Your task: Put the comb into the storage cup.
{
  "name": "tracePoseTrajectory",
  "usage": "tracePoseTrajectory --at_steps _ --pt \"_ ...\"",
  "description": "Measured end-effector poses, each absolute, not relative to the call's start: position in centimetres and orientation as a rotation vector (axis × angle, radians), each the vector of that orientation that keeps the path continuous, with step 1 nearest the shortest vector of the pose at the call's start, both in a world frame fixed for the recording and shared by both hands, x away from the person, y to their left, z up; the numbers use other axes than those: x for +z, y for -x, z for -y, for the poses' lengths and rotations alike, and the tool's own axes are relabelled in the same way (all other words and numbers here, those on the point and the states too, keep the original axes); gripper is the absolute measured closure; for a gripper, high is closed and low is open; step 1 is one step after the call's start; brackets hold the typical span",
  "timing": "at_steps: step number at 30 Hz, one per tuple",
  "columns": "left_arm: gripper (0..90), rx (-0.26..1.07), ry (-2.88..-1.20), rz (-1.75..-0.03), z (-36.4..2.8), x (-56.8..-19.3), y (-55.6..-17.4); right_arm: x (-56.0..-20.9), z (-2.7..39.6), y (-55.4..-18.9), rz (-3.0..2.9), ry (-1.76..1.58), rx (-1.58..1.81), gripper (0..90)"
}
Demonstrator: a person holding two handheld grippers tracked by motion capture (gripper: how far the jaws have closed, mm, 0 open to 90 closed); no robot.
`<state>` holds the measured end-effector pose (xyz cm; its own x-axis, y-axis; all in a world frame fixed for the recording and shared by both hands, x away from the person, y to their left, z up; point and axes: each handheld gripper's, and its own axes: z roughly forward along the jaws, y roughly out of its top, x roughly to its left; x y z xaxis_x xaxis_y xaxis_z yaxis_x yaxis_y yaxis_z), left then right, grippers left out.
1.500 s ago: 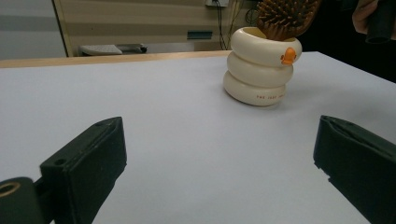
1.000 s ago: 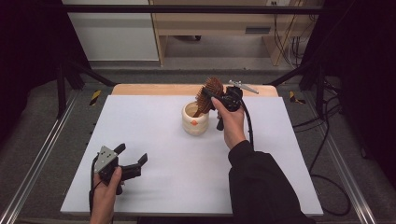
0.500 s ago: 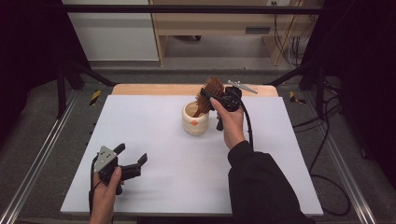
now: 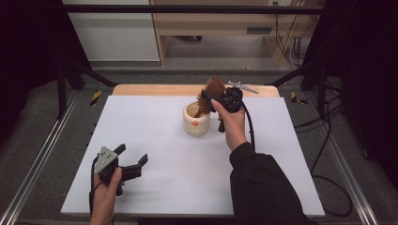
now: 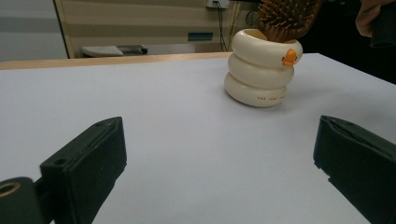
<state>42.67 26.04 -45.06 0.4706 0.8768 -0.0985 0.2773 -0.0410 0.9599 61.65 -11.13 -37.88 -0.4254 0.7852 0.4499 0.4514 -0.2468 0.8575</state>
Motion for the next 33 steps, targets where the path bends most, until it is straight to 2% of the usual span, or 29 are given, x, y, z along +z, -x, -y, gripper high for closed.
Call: tracePoseTrajectory --at_steps 10,18,33 --pt "2.9 0.659 -1.584 -1.028 -25.9 -45.1 -42.7 -37.6 11.2 -61.3 -1.752 -1.480 1.665 15.9" --pt "2.5 0.669 -1.593 -1.022 -25.7 -45.0 -42.6 -36.8 11.1 -60.3 -1.768 -1.436 1.580 7.9" --pt "2.4 0.704 -1.595 -1.009 -25.2 -44.7 -42.1 -36.1 11.6 -58.4 -1.785 -1.378 1.517 6.8"
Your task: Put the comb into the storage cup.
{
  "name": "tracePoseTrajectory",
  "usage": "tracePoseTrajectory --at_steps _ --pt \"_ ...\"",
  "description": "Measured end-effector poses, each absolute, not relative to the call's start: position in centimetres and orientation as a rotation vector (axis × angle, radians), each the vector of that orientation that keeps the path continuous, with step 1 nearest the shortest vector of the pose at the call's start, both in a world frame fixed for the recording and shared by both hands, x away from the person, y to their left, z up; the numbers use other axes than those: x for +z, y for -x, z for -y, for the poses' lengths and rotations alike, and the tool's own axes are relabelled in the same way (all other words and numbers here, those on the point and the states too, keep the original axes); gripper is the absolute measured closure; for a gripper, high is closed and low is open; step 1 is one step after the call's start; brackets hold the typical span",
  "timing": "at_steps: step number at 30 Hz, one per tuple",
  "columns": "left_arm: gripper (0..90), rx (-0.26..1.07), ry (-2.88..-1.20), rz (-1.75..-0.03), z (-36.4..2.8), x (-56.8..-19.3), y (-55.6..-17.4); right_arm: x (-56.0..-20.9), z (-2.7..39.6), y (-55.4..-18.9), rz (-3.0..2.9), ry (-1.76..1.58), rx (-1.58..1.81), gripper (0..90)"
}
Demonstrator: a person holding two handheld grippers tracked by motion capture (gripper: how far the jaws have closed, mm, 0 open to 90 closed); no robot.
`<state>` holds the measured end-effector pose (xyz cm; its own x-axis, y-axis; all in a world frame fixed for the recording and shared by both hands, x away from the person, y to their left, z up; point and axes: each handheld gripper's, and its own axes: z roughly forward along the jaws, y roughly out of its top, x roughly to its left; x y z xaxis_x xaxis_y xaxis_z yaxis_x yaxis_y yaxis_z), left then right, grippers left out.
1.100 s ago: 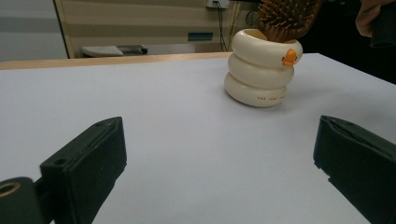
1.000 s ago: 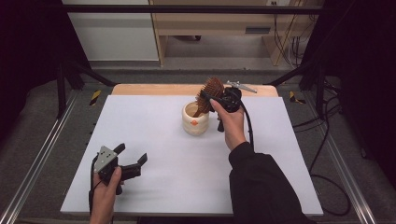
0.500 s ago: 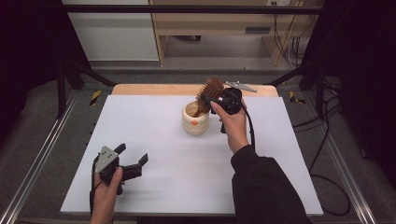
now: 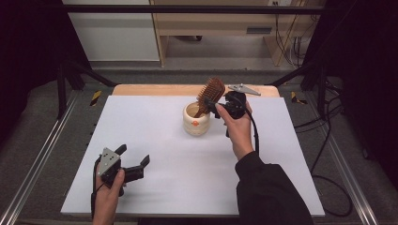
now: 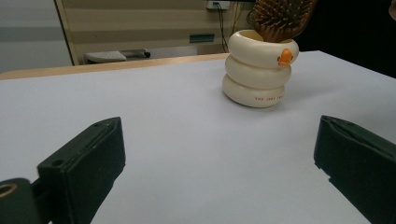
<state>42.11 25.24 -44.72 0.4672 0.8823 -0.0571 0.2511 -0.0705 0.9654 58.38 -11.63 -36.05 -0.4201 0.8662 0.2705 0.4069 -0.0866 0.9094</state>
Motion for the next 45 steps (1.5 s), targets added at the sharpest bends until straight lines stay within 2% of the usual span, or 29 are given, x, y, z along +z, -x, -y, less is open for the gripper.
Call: tracePoseTrajectory --at_steps 16,19,26,32,36,45 --pt "2.1 0.734 -1.572 -0.989 -25.0 -44.4 -41.9 -34.9 12.7 -56.5 -1.809 -1.287 1.504 6.5" --pt "2.0 0.747 -1.567 -0.991 -25.3 -44.4 -42.0 -34.7 12.9 -56.1 -1.817 -1.266 1.513 10.0" --pt "1.7 0.749 -1.531 -1.015 -25.9 -44.4 -42.1 -34.0 13.3 -55.1 -1.801 -1.199 1.529 11.5" --pt "1.8 0.756 -1.539 -1.010 -25.9 -44.4 -42.3 -33.6 14.0 -54.5 -1.778 -1.166 1.547 10.8" --pt "1.8 0.749 -1.544 -1.006 -25.8 -44.5 -42.4 -33.4 14.1 -54.2 -1.764 -1.153 1.563 7.1" --pt "1.8 0.768 -1.547 -1.012 -26.0 -44.6 -42.3 -33.7 14.4 -53.7 -1.761 -1.124 1.536 6.7"
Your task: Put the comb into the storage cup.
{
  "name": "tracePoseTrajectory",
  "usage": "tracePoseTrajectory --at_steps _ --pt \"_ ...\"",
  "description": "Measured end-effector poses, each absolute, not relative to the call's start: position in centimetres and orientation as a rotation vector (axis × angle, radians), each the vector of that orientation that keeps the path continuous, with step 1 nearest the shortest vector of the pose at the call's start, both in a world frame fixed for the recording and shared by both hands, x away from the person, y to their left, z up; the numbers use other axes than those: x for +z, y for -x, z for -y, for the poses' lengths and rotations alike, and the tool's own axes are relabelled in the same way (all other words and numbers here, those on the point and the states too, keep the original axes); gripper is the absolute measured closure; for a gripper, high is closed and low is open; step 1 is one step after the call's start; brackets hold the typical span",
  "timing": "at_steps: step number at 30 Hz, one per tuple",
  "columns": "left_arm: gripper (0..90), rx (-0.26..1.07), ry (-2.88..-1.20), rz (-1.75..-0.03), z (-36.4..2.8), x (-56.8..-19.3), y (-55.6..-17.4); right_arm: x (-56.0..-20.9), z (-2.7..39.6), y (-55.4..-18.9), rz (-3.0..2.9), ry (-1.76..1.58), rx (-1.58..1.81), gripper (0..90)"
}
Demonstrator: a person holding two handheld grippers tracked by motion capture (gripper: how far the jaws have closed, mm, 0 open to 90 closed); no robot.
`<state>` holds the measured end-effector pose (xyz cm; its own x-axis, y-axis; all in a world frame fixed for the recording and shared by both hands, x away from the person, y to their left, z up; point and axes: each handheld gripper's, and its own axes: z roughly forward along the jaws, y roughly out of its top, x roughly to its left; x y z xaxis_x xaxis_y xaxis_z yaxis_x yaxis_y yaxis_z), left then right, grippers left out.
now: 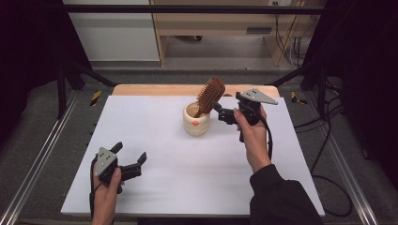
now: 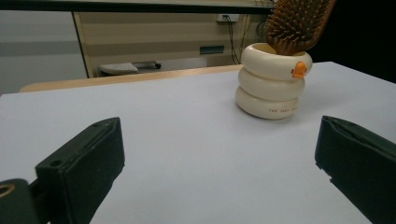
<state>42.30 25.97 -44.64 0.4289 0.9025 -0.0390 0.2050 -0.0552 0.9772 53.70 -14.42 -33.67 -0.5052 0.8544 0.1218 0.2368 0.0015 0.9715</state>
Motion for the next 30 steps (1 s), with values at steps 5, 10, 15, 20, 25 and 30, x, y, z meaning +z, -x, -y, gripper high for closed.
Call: tracePoseTrajectory --at_steps 5,10,15,20,25,30 --pt "1.8 0.764 -1.525 -1.031 -26.4 -44.7 -42.1 -33.7 14.8 -53.0 -1.736 -1.124 1.529 6.0" --pt "1.8 0.774 -1.532 -1.028 -26.3 -44.6 -42.0 -33.8 15.3 -52.0 -1.711 -1.109 1.512 5.3" --pt "1.8 0.774 -1.543 -1.023 -26.2 -44.7 -42.0 -33.9 16.3 -51.4 -1.682 -1.109 1.511 5.1" --pt "1.8 0.772 -1.537 -1.023 -26.4 -44.7 -42.0 -34.0 17.1 -51.1 -1.665 -1.114 1.521 4.8" --pt "1.7 0.781 -1.536 -1.011 -26.5 -44.3 -41.7 -33.9 17.9 -50.6 -1.651 -1.121 1.536 4.5" --pt "2.1 0.850 -1.550 -0.954 -26.6 -43.6 -40.9 -33.7 18.7 -50.1 -1.637 -1.140 1.537 3.9"
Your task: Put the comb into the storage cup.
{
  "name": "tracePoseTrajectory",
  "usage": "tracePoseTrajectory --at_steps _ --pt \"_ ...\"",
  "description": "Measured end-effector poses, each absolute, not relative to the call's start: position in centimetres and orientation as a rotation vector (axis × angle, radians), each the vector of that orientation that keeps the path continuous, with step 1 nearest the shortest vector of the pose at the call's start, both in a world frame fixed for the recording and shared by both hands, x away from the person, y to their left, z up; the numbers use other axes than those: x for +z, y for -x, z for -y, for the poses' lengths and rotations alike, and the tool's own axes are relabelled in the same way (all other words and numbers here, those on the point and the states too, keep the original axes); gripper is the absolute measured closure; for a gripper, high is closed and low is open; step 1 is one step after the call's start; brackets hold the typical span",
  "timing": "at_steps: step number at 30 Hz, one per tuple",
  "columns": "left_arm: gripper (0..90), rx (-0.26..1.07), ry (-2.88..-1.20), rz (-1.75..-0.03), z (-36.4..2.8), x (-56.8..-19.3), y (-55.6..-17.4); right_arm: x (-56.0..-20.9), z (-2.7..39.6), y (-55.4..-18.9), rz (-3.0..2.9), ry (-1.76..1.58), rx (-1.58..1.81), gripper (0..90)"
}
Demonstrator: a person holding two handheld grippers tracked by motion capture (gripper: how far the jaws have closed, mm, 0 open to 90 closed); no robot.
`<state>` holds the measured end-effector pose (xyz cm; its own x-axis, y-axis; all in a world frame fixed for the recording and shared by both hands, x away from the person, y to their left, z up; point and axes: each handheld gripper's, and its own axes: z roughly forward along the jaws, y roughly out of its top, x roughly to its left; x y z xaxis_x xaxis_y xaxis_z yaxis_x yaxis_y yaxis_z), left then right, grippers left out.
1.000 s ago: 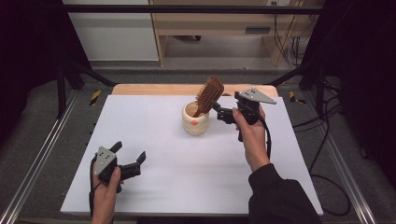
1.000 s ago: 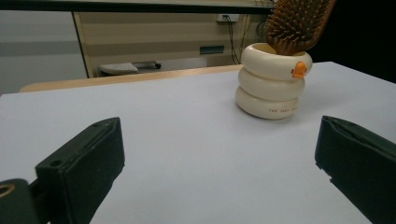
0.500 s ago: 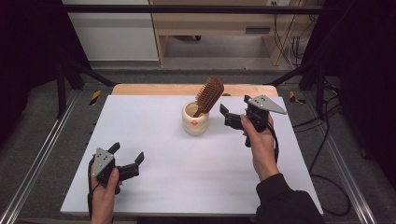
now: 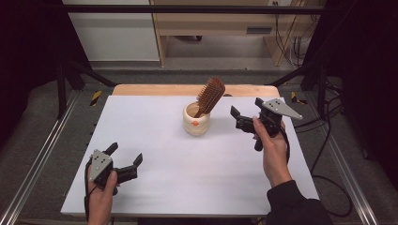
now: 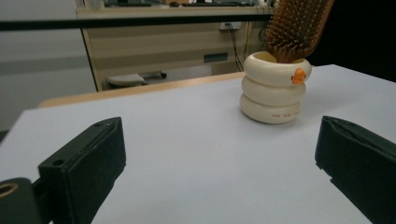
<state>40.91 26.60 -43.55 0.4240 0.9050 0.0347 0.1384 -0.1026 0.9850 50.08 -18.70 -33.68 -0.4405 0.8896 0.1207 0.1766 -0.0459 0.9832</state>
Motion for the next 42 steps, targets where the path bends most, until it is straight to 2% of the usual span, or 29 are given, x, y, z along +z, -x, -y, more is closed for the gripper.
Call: tracePoseTrajectory --at_steps 19,42 --pt "1.1 0.812 -1.473 -0.983 -29.8 -43.5 -39.5 -32.7 21.5 -48.8 -1.590 -1.120 1.549 2.7" --pt "1.3 0.775 -1.450 -1.013 -30.2 -43.8 -39.9 -32.2 25.7 -46.4 -1.560 -1.128 1.551 2.7"
